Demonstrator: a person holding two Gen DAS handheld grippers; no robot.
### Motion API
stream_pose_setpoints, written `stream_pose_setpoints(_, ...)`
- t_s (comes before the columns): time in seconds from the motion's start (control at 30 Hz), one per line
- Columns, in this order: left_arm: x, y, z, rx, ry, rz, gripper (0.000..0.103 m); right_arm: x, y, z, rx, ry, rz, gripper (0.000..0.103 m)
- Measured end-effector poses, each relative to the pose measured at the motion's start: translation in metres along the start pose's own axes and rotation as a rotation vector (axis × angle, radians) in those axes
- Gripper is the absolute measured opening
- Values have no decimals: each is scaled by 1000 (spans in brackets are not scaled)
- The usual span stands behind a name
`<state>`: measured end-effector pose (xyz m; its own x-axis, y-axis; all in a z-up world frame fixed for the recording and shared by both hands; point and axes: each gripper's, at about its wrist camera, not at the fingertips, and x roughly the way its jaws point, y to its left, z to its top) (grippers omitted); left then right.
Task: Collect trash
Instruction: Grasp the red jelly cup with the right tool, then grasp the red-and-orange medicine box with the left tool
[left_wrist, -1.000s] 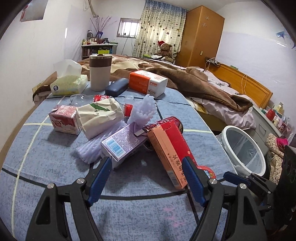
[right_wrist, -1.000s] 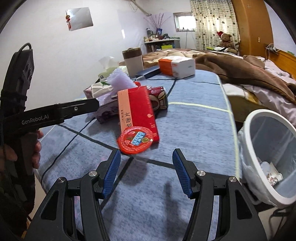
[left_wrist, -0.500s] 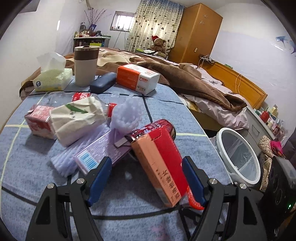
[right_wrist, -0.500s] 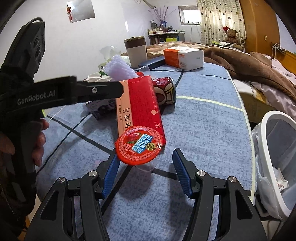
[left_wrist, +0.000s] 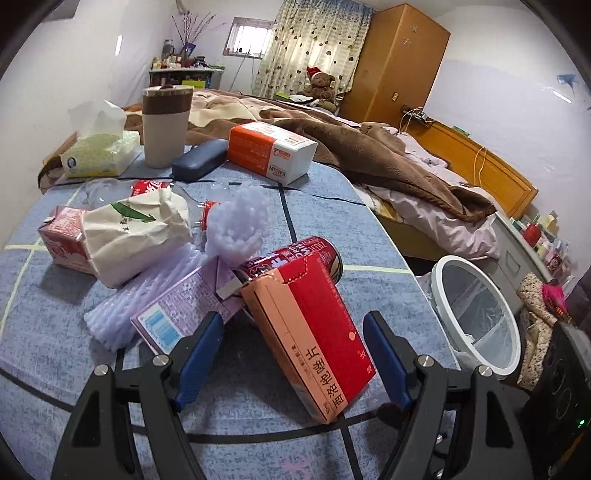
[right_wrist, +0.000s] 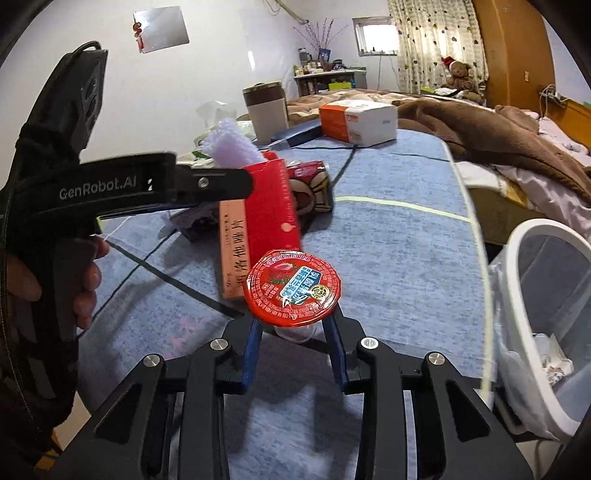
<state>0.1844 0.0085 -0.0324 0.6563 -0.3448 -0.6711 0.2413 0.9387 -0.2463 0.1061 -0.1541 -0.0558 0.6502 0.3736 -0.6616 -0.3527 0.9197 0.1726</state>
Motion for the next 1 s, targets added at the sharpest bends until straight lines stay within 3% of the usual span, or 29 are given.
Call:
stream_pose_setpoints(0.2,15,-6,-5,0,44,13,80,-7,-19,0,45,-18,-52,33)
stream_pose_setpoints(0.63,41,-10,-8,-46,88,28,78,-4,-34,11,70,-44,-76,33)
stream_pose_setpoints(0.73,43,-10,-9,-59,96,2,68,-5,-37,10,73,-43,-77,33)
stream_pose_setpoints(0.9,40,-21,-9,-12,89,3,40,-6,-38,10,69,-44,-83,33)
stream_pose_setpoints(1.0,39,-21,-10,-17,87,0,38,-6,-39,10,70,-44,-85,33)
